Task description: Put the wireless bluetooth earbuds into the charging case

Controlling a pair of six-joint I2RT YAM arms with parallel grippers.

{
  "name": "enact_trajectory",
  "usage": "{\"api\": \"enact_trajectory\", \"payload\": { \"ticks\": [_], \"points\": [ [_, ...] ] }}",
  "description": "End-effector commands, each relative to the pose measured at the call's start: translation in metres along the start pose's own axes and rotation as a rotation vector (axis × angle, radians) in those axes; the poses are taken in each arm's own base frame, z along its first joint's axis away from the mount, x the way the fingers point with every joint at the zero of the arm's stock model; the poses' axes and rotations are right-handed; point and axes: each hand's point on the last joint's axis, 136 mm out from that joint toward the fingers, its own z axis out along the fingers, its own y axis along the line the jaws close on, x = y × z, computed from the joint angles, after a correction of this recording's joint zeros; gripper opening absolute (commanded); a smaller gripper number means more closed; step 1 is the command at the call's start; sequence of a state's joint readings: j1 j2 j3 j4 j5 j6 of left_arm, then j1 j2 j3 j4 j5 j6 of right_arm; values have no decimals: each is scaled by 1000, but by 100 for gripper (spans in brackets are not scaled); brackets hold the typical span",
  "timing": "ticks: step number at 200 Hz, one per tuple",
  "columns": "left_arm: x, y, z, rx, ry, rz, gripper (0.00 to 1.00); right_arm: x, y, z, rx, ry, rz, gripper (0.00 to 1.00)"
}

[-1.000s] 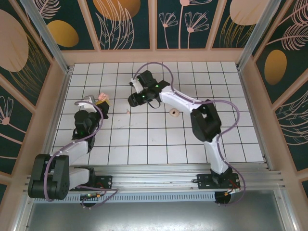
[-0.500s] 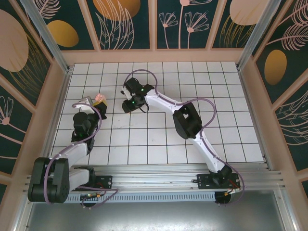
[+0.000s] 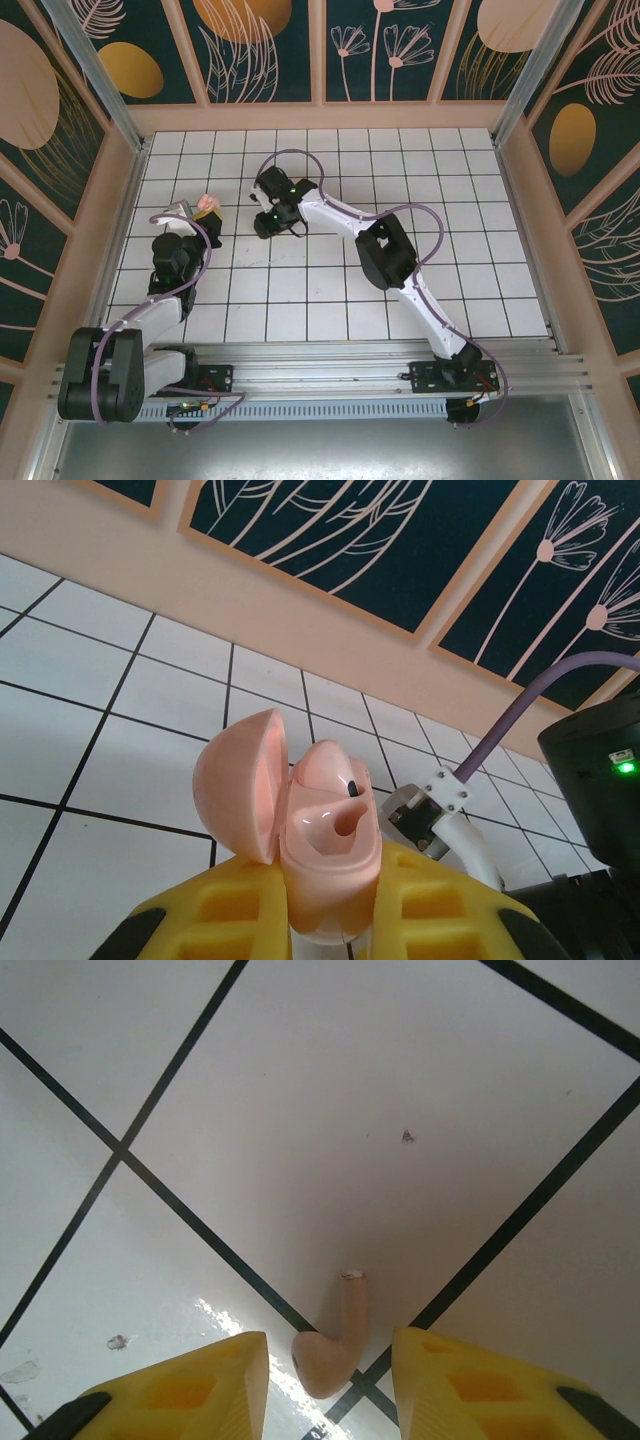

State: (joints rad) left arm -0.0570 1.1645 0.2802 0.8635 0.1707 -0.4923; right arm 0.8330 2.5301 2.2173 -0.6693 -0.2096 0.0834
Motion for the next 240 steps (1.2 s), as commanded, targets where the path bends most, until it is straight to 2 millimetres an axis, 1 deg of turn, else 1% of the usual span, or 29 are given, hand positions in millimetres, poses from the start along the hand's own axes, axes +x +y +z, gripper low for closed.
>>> {"api": "enact_trajectory", "payload": {
  "ticks": [1,48,72,90,120,144,170,197,214,240],
  "points": [
    [-13,-3,-3,10,-49,-3,13,1,2,14,-5,1,-16,38],
    [-13,-4,-4,16,-51,-4,13,6,-1,21,21,11,-23,34],
    [-13,-5,-4,18,-51,1,13,8,-3,20,40,16,-28,30],
    [-13,-5,-4,21,-47,6,13,6,-1,15,49,12,-35,28],
    [-13,-7,-4,24,-33,24,13,-2,3,-3,57,-29,-46,25],
    [-13,-9,-5,29,-32,33,13,-9,7,-25,56,-75,-49,23],
    [-14,-12,-5,45,-28,42,13,-9,11,-49,49,-112,-38,22],
    [-13,-17,-4,67,-15,45,13,4,7,-71,46,-129,-3,22],
    [-14,-18,-3,77,-12,45,13,22,1,-82,41,-121,36,22],
    [-14,-22,-2,97,-7,41,13,52,-14,-98,44,-104,115,22]
  ]
}}
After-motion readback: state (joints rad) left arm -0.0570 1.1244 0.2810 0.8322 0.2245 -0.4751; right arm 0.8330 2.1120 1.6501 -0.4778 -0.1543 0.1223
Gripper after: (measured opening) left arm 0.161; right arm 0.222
